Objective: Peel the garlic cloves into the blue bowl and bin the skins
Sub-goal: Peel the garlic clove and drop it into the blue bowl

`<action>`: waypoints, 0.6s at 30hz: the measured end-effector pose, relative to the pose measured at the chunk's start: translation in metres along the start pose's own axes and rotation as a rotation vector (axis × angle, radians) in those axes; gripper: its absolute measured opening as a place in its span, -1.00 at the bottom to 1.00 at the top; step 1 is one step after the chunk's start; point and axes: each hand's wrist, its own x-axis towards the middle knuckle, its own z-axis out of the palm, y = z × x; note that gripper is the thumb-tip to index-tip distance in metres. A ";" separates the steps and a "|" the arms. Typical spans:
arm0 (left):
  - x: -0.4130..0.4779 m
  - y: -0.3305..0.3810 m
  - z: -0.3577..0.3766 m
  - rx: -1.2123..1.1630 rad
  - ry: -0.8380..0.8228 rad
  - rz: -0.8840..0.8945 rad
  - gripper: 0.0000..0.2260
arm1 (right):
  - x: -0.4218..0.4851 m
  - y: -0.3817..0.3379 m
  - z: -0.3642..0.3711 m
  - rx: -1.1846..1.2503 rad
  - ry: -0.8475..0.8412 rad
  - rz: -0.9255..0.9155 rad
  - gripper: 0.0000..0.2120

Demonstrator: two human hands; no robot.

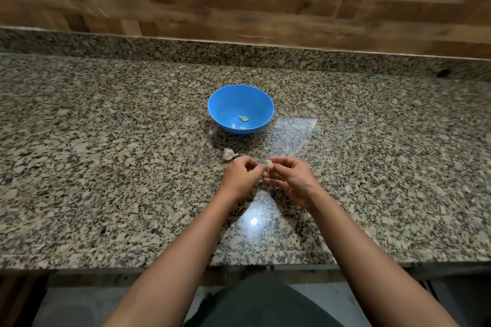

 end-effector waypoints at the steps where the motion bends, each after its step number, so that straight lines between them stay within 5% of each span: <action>1: 0.001 0.000 0.001 -0.113 -0.014 -0.031 -0.86 | 0.000 0.000 0.000 -0.011 -0.011 -0.006 -0.92; 10: 0.004 0.003 -0.001 -0.388 -0.028 -0.088 -0.90 | -0.002 -0.001 0.002 -0.268 0.009 -0.144 -0.93; 18: 0.006 0.005 -0.003 -0.483 -0.039 -0.143 -0.96 | -0.001 -0.006 0.000 -0.239 -0.072 -0.122 -0.91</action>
